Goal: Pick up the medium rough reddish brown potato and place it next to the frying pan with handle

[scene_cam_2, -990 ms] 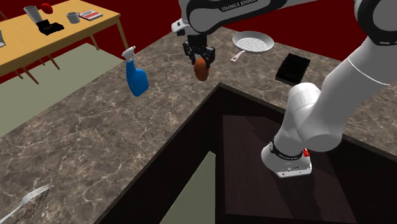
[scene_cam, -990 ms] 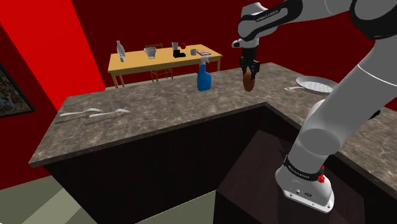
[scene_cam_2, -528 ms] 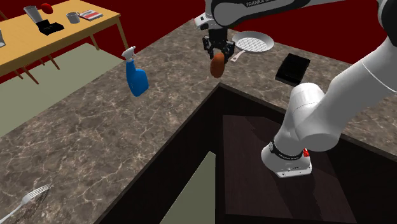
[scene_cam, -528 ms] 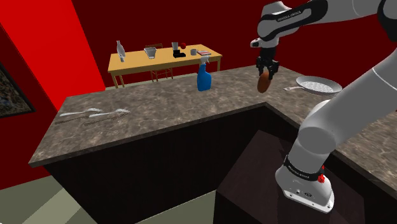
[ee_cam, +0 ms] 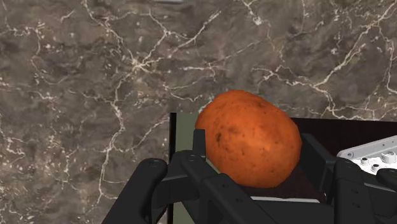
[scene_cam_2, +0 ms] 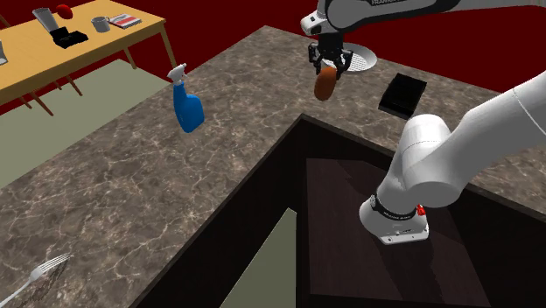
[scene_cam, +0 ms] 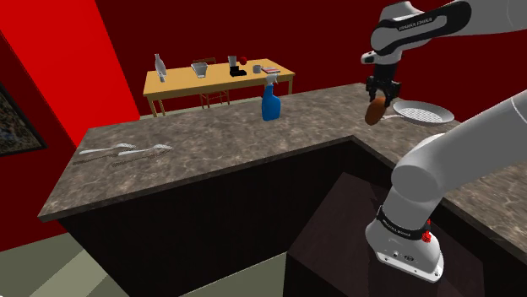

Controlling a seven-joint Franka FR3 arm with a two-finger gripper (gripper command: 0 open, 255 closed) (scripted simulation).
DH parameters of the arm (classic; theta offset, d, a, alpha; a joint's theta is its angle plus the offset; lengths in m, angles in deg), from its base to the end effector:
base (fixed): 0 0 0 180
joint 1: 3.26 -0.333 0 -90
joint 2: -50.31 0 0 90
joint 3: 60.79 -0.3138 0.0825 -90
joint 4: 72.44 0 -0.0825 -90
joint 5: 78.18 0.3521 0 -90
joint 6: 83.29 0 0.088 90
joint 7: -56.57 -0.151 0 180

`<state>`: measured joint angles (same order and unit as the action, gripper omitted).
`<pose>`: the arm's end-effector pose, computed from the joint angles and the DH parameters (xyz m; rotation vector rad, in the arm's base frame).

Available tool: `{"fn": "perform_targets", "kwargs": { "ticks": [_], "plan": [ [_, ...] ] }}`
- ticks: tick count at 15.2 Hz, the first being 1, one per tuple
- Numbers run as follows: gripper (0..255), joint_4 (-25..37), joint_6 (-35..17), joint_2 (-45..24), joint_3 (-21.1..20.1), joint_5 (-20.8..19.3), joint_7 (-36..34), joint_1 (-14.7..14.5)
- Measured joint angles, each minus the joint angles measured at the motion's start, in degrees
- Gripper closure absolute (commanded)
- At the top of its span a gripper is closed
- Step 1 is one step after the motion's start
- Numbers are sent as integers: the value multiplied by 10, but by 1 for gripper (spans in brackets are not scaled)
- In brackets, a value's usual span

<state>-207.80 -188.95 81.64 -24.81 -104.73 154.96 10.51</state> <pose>0.1978 -0.3353 0.4464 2.6938 1.5911 -0.2151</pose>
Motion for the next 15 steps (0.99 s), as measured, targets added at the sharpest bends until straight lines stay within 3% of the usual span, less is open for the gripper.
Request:
{"fn": "perform_targets", "kwargs": {
  "ticks": [9,15],
  "plan": [
    [255,7,2,38,86,-65,117,61],
    [255,-15,-38,28,119,-81,129,64]
  ]
}}
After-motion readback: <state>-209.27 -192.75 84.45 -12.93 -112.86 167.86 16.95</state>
